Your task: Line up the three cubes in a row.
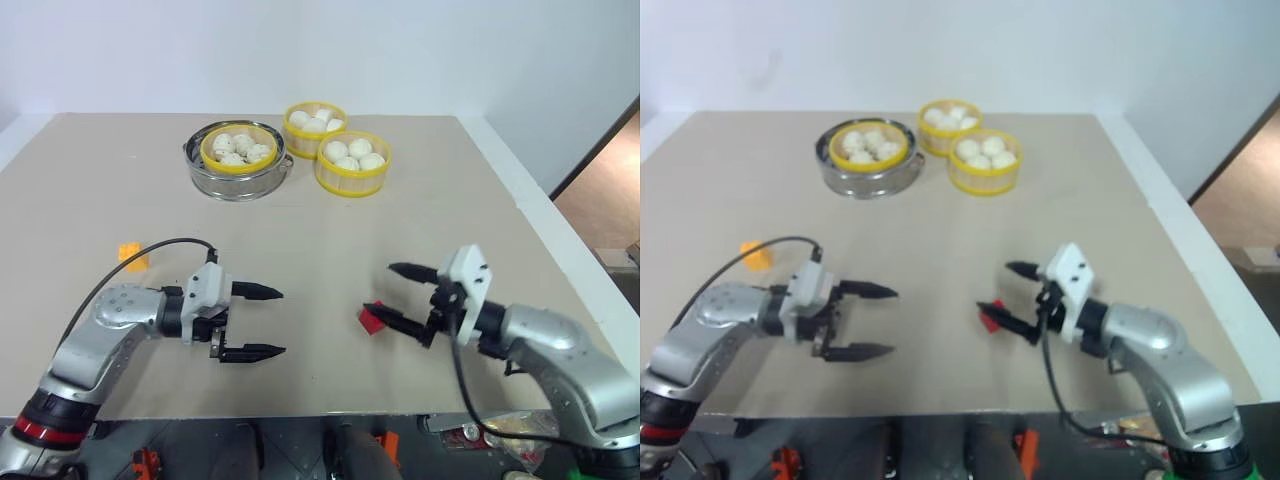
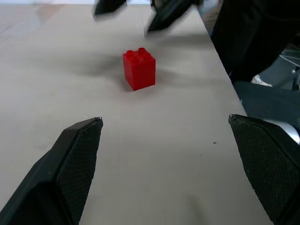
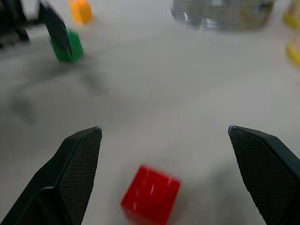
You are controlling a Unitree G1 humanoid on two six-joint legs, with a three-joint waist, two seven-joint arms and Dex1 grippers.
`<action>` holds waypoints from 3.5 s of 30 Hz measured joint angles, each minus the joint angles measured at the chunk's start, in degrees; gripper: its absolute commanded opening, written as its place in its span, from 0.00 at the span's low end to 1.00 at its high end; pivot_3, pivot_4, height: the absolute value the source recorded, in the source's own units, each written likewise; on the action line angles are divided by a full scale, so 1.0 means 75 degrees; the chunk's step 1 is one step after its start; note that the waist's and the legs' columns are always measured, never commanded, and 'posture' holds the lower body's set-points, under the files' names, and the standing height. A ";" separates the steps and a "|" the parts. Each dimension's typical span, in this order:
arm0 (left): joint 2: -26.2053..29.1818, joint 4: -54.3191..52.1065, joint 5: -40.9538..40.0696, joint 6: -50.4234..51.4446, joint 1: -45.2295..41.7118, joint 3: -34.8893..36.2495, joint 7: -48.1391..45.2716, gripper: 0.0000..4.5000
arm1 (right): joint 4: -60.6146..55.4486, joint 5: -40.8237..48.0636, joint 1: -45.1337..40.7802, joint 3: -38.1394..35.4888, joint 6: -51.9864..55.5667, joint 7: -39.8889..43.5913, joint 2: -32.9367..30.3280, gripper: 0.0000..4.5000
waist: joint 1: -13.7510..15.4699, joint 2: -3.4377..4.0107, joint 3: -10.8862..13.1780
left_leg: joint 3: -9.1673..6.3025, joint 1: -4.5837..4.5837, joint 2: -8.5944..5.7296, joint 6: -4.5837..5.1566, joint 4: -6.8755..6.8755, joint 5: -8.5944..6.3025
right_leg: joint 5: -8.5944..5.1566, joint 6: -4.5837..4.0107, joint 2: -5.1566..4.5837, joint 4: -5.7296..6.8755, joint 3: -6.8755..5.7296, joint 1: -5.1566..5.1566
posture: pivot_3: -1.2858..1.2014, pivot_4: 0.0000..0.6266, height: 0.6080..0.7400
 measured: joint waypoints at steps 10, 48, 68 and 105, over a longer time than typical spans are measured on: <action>-0.0370 0.0338 0.0367 -0.0196 -0.0335 -0.0138 -0.0038 0.99 | -0.0254 -0.0551 0.0337 0.0170 0.0116 -0.1122 0.0537 1.00 | -0.0016 0.0000 0.0000 | -0.0004 0.0004 0.0001 0.0002 0.0012 0.0001 | 0.0012 0.0000 0.0007 0.0002 0.0007 0.0004 | 0.52 0.24 1.00; -0.0451 0.0197 0.0539 -0.0236 0.0003 -0.0137 0.0224 0.99 | -0.0422 -0.0382 0.0026 0.0176 0.0668 -0.1144 0.0469 1.00 | -0.0012 -0.0009 -0.0005 | -0.0005 0.0005 0.0001 0.0002 0.0019 0.0001 | 0.0013 0.0003 0.0006 0.0002 0.0009 0.0011 | 0.52 0.24 1.00; -0.0407 0.0203 0.0692 -0.0236 0.0089 -0.0137 -0.0048 1.00 | -0.0120 -0.1104 0.0625 0.0680 0.0138 -0.1282 0.0744 0.50 | -0.0013 -0.0009 -0.0005 | -0.0004 0.0005 0.0001 0.0002 0.0019 0.0001 | 0.0013 0.0002 0.0006 0.0002 0.0009 0.0009 | 0.52 0.24 1.00; -0.0415 -0.1509 0.0111 0.1024 0.1375 0.0912 0.2164 1.00 | 0.8996 -0.2052 -0.6047 0.2720 -0.4316 0.6016 0.1158 0.27 | -0.0012 0.0001 0.0009 | -0.0012 0.0006 0.0001 0.0039 0.0019 -0.0025 | 0.0020 0.0035 0.0031 0.0009 0.0023 0.0003 | 0.52 0.24 1.00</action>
